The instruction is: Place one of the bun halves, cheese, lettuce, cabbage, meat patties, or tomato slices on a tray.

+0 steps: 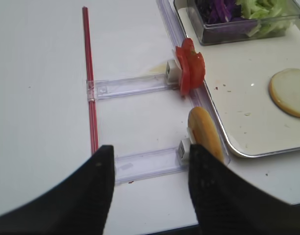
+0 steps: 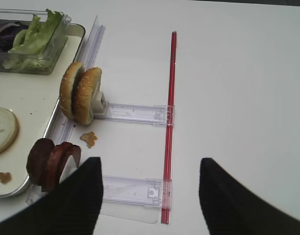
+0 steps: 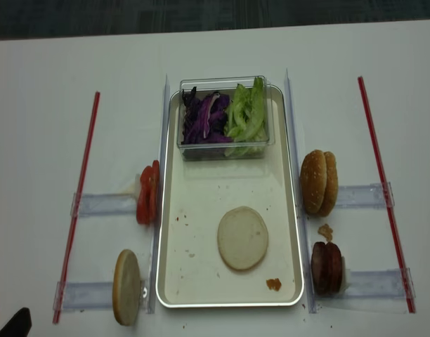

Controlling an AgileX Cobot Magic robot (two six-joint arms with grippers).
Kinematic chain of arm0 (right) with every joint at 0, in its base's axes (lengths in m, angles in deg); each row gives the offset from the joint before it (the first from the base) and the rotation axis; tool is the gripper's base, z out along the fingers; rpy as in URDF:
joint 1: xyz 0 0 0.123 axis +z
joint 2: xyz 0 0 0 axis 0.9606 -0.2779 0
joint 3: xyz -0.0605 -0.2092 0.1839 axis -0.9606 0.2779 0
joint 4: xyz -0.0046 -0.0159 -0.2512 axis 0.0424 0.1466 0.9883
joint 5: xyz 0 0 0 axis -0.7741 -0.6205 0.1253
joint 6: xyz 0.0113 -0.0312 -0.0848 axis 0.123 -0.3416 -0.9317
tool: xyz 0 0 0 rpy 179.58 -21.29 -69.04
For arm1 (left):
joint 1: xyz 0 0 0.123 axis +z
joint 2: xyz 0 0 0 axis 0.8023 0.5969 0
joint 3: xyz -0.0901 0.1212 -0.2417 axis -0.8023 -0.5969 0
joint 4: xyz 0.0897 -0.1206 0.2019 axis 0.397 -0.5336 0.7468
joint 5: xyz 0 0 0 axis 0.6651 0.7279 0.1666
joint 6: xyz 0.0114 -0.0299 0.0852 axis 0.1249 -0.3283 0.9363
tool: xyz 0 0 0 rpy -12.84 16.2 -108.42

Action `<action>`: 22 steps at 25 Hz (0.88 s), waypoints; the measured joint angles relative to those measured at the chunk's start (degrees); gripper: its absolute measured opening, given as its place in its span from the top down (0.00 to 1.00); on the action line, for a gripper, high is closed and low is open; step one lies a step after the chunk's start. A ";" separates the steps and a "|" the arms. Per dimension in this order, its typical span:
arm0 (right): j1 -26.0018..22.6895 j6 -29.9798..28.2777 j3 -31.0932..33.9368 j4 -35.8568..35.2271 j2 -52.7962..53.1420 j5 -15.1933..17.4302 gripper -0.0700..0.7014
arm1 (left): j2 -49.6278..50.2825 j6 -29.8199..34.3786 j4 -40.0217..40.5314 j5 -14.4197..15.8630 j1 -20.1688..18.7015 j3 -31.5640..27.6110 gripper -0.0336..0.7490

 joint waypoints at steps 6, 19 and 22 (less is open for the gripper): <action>0.00 -0.13 0.00 0.00 0.00 0.00 0.33 | 0.00 0.09 0.00 -0.17 0.00 0.00 0.54; 0.00 -0.13 0.00 0.00 0.00 0.00 0.33 | 0.00 -0.01 0.00 -0.26 0.00 0.00 0.54; 0.00 -0.13 0.00 0.00 0.00 0.00 0.33 | 0.00 -0.01 0.00 -0.26 0.00 0.00 0.54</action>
